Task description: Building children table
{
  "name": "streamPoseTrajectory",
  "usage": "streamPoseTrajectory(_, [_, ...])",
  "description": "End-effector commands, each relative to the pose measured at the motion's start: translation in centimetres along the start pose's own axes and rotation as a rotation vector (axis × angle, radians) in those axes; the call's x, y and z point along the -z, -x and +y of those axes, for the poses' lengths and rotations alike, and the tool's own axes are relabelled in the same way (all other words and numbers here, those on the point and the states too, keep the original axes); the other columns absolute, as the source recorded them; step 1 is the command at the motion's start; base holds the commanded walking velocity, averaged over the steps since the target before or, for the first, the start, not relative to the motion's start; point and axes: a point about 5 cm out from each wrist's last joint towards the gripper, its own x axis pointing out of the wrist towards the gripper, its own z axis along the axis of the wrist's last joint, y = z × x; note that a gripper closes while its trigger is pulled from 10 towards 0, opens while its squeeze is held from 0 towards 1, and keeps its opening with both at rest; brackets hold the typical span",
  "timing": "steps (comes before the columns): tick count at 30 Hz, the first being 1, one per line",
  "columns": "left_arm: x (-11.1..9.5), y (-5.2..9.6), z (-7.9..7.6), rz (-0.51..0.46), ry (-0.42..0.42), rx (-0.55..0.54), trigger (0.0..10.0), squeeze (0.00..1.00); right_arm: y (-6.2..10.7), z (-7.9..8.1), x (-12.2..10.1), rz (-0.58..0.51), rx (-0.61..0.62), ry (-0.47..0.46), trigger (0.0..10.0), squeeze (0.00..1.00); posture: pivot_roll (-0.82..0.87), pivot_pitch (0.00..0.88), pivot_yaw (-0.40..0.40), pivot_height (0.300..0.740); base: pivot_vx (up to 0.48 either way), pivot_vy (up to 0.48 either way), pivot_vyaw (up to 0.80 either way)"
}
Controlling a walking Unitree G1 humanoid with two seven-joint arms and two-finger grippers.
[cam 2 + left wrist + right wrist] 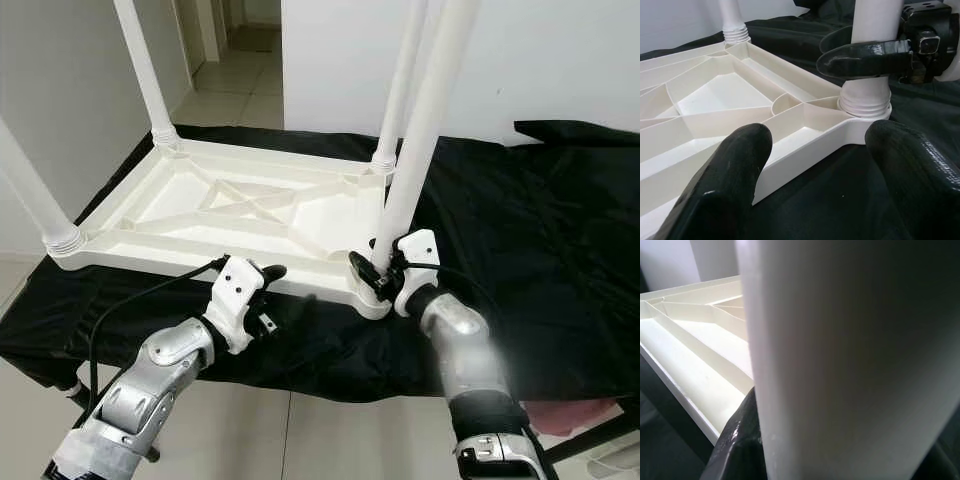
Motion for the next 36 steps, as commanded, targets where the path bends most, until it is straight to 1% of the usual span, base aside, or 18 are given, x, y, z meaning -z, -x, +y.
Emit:
streamPoseTrajectory(1, [-0.1, 0.1, -0.1, 0.001, 0.001, -0.002, 10.0, 0.0, -0.2, 0.9, 0.8, 0.031, -0.013, -0.056, 10.0, 0.0, 0.02, 0.011, -0.003, 0.74, 0.0, 0.0, 0.0])
streamPoseTrajectory(2, [-0.1, 0.1, -0.1, 0.001, 0.003, -0.002, 10.0, 0.0, -0.4, 1.1, 0.5, 0.03, 0.029, -0.052, 10.0, 0.0, 0.02, 0.011, -0.004, 0.74, 0.0, 0.0, 0.0])
streamPoseTrajectory(3, [-0.1, 0.1, -0.1, 0.001, 0.003, -0.002, 10.0, 0.0, -0.4, 1.1, 0.5, 0.03, 0.029, -0.052, 10.0, 0.0, 0.02, 0.011, -0.004, 0.74, 0.0, 0.0, 0.0])
streamPoseTrajectory(4, [-0.1, 0.1, -0.1, 0.002, 0.004, 0.0, 10.0, 0.0, -0.7, 1.3, 0.3, 0.055, 0.125, -0.004, 10.0, 0.0, 0.02, 0.011, -0.004, 0.74, 0.0, 0.0, 0.0])
streamPoseTrajectory(5, [-0.1, 0.1, -0.1, 0.002, 0.004, 0.0, 10.0, 0.0, -0.7, 1.3, 0.3, 0.055, 0.125, -0.004, 10.0, 0.0, 0.02, 0.011, -0.004, 0.74, 0.0, 0.0, 0.0])
streamPoseTrajectory(7, [-0.1, 0.1, -0.1, 0.001, 0.005, 0.0, 10.0, 0.0, -0.9, 1.7, 0.0, 0.044, 0.171, -0.025, 10.0, 0.0, 0.02, 0.011, -0.004, 0.74, 0.0, 0.0, 0.0])
streamPoseTrajectory(10, [-0.1, 0.1, -0.2, 0.0, 0.006, 0.001, 10.0, 0.0, -0.9, 2.0, -0.1, 0.035, 0.192, -0.037, 10.0, 0.0, 0.02, 0.012, -0.006, 0.74, 0.0, 0.0, 0.0])
streamPoseTrajectory(12, [0.0, 0.1, -0.2, 0.002, 0.006, 0.002, 10.0, 0.0, -1.0, 2.7, 0.0, 0.041, 0.311, -0.093, 10.0, 0.0, 0.01, 0.013, -0.009, 0.74, 0.0, 0.0, 0.0])
streamPoseTrajectory(14, [0.0, 0.1, -0.2, 0.002, 0.006, 0.002, 10.0, 0.0, -1.0, 2.7, 0.0, 0.041, 0.311, -0.093, 10.0, 0.0, 0.01, 0.013, -0.009, 0.74, 0.0, 0.0, 0.0])
streamPoseTrajectory(16, [0.0, 0.2, -0.3, 0.004, 0.008, 0.004, 10.0, 0.0, -0.8, 3.5, 0.4, 0.053, 0.41, -0.136, 10.0, 0.0, 0.02, 0.015, -0.012, 0.74, 0.0, 0.0, 0.0])
streamPoseTrajectory(17, [0.0, 0.2, -0.3, 0.004, 0.008, 0.004, 10.0, 0.0, -0.8, 3.5, 0.4, 0.053, 0.41, -0.136, 10.0, 0.0, 0.02, 0.015, -0.012, 0.74, 0.0, 0.0, 0.0])
streamPoseTrajectory(19, [0.0, 0.3, -0.4, 0.004, 0.009, 0.005, 10.0, 0.0, -0.5, 4.1, 0.7, 0.067, 0.493, -0.141, 10.0, 0.0, 0.02, 0.015, -0.012, 0.74, 0.0, 0.0, 0.0])
streamPoseTrajectory(20, [0.0, 0.3, -0.4, 0.004, 0.009, 0.005, 10.0, 0.0, -0.5, 4.1, 0.7, 0.067, 0.493, -0.141, 10.0, 0.0, 0.02, 0.015, -0.012, 0.74, 0.0, 0.0, 0.0])
streamPoseTrajectory(22, [0.1, 0.4, -0.5, 0.007, 0.01, 0.003, 10.0, 0.0, -0.2, 4.7, 0.9, 0.072, 0.581, -0.143, 10.0, 0.0, 0.03, 0.016, -0.022, 0.74, 0.0, 0.0, 0.0])
streamPoseTrajectory(23, [0.1, 0.4, -0.5, 0.007, 0.01, 0.003, 10.0, 0.0, -0.2, 4.7, 0.9, 0.072, 0.581, -0.143, 10.0, 0.0, 0.03, 0.016, -0.022, 0.74, 0.0, 0.0, 0.0])
streamPoseTrajectory(25, [0.1, 0.5, -0.4, 0.008, 0.011, -0.007, 10.0, 0.0, 0.5, 5.5, 0.7, 0.069, 0.705, -0.165, 10.0, 0.0, 0.04, 0.017, -0.027, 0.74, 0.0, 0.0, 0.0])
streamPoseTrajectory(29, [0.2, 0.6, -0.6, 0.01, 0.013, -0.008, 10.0, 0.0, 0.8, 5.7, 0.5, 0.069, 0.756, -0.165, 10.0, 0.0, 0.03, 0.014, -0.029, 0.74, 0.0, 0.0, 0.0])
streamPoseTrajectory(36, [0.1, 0.4, -0.6, 0.008, 0.014, -0.006, 10.0, 0.0, 1.3, 5.1, 0.5, 0.087, 0.802, -0.147, 10.0, 0.0, 0.03, 0.01, -0.03, 0.74, 0.0, 0.0, 0.0])
